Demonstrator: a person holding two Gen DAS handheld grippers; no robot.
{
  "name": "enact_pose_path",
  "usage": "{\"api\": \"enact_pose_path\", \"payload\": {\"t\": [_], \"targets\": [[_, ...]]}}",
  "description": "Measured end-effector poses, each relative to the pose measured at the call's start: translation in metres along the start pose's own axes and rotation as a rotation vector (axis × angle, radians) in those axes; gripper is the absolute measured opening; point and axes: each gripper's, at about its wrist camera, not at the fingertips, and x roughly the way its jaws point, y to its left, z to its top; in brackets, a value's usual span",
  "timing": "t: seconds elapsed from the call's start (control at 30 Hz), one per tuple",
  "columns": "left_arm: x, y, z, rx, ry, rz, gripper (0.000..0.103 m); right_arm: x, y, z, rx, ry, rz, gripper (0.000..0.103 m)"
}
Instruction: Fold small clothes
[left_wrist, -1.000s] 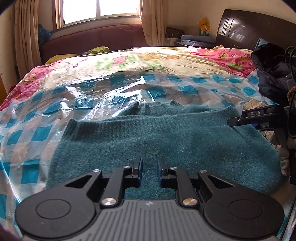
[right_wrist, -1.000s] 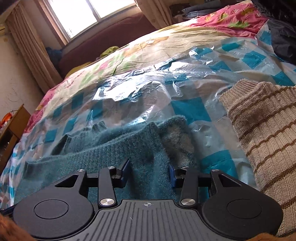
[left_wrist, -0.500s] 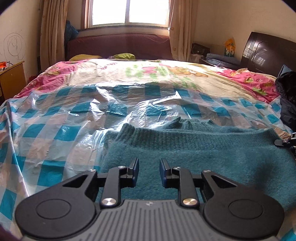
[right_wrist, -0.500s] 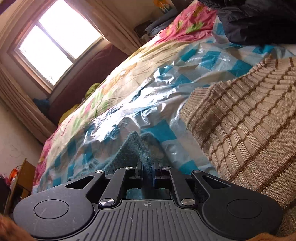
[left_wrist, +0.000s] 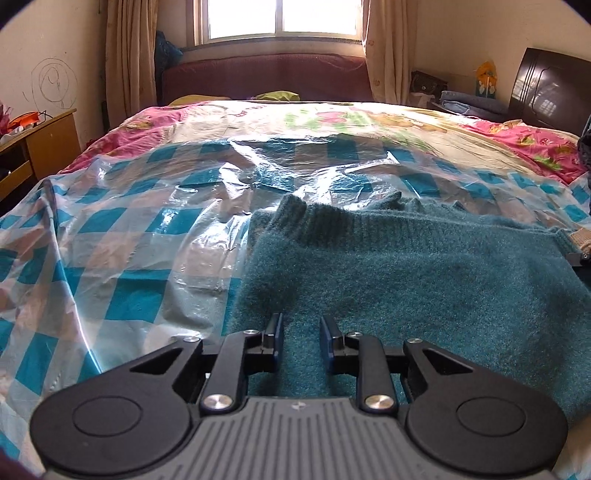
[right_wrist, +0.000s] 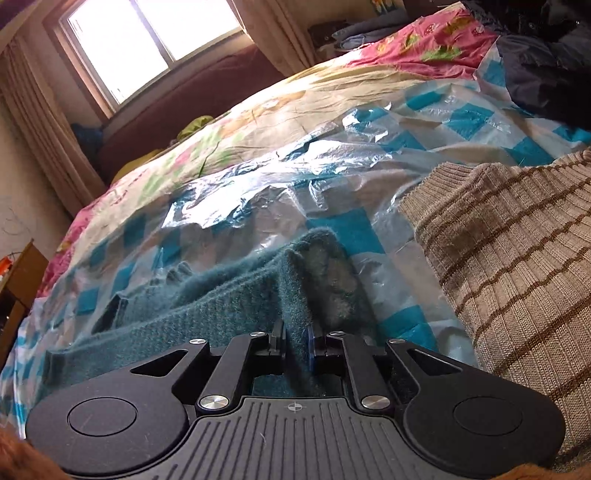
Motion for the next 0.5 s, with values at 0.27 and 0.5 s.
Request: {"api": "enact_pose_path", "payload": {"t": [0.27,0.5], "targets": [[-0.005,0.002,-0.005,-0.009,0.026,0.002,0.031,-0.038,-0.014,0.002,0.045,-0.078,0.018,0.033],[-0.043,-0.029,-0.001,0.061,-0.069,-0.040,0.031,-0.034,-0.029,-0.004,0.058,-0.039,0.010,0.049]]}}
